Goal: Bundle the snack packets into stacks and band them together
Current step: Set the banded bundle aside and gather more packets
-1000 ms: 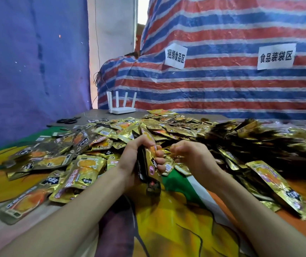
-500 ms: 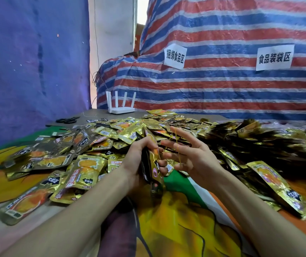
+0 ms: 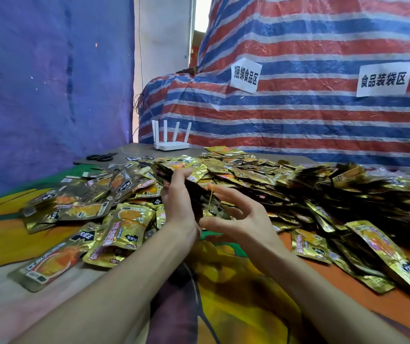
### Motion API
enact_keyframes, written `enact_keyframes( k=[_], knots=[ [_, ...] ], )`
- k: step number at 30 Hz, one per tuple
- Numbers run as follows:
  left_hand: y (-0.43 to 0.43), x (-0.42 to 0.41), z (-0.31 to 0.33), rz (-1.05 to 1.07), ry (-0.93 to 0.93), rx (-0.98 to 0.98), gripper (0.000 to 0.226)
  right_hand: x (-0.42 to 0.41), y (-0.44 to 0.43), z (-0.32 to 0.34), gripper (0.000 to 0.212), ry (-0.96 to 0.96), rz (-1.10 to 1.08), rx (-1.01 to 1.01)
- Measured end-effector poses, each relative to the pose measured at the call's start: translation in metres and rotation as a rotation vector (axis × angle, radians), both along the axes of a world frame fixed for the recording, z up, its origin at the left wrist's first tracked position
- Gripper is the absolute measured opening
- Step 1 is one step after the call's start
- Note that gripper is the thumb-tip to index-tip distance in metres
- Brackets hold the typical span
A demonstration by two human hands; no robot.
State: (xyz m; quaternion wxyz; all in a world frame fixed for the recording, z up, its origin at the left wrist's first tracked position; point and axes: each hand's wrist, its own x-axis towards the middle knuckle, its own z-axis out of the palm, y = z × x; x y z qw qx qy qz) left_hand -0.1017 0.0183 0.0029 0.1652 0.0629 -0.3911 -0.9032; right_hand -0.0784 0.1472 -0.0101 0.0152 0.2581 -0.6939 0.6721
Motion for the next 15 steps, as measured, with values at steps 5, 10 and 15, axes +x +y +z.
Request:
enact_keyframes(
  k=[5, 10, 15],
  knots=[
    [0.005, 0.001, -0.009, -0.246, 0.058, -0.073, 0.038, 0.003, -0.002, -0.003, 0.068, 0.241, -0.126, 0.083],
    [0.008, -0.002, -0.012, -0.308, 0.090, -0.103, 0.046, 0.000, 0.001, -0.005, 0.069, 0.292, -0.195, 0.067],
    [0.011, -0.004, -0.014, -0.289, 0.134, -0.122, 0.052, -0.009, 0.006, 0.000, 0.043, 0.235, -0.182, 0.040]
  ],
)
